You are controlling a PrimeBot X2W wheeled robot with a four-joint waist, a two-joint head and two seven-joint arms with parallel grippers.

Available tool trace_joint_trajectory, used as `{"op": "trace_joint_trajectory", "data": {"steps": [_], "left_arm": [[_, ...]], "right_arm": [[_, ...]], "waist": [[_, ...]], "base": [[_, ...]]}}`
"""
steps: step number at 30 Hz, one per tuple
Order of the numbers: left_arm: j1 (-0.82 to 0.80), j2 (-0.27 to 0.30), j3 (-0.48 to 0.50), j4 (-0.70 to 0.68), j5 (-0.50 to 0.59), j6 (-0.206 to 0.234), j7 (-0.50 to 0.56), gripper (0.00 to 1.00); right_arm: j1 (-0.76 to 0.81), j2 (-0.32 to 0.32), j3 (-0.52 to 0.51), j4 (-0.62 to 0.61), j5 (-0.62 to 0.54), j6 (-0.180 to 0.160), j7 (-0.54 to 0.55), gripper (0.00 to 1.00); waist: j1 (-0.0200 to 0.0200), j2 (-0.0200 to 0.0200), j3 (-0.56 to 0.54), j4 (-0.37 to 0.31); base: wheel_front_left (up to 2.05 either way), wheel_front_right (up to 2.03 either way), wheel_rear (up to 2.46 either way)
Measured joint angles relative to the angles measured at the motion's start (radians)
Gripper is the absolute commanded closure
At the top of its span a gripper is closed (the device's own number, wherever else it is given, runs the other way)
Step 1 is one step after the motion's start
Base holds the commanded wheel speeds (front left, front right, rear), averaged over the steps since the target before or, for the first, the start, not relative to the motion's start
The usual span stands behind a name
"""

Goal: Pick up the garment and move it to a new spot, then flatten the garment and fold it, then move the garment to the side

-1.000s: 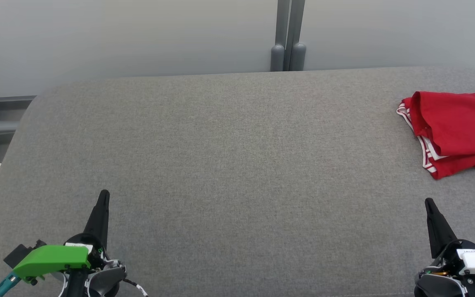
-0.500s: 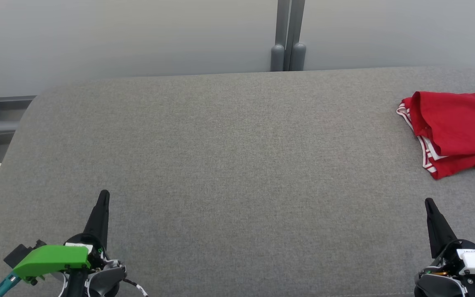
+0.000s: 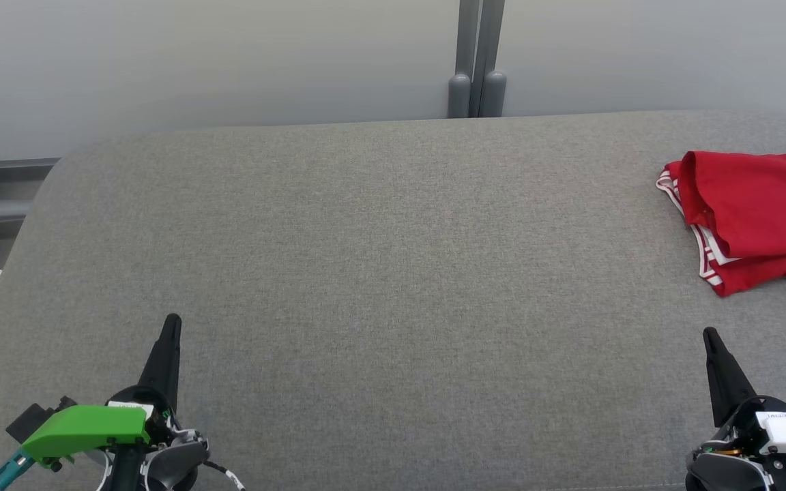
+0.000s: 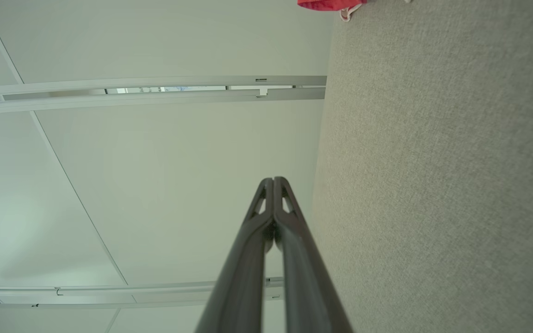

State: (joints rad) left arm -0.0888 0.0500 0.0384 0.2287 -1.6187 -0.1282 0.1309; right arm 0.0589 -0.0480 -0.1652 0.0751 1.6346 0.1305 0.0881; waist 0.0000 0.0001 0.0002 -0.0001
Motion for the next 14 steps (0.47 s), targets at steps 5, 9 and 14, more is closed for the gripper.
{"op": "trace_joint_trajectory", "data": {"steps": [5, 9, 14], "left_arm": [[0.0, 0.0, 0.0, 0.0, 0.0, 0.0, 0.0, 1.0], [0.0, 0.0, 0.0, 0.0, 0.0, 0.0, 0.0, 1.0], [0.0, 0.0, 0.0, 0.0, 0.0, 0.0, 0.0, 1.0]], "right_arm": [[0.0, 0.0, 0.0, 0.0, 0.0, 0.0, 0.0, 1.0], [0.0, 0.0, 0.0, 0.0, 0.0, 0.0, 0.0, 1.0], [0.0, 0.0, 0.0, 0.0, 0.0, 0.0, 0.0, 1.0]], "waist": [[0.0, 0.0, 0.0, 0.0], [0.0, 0.0, 0.0, 0.0], [0.0, 0.0, 0.0, 0.0]], "base": [[0.0, 0.0, 0.0], [0.0, 0.0, 0.0], [0.0, 0.0, 0.0]]}}
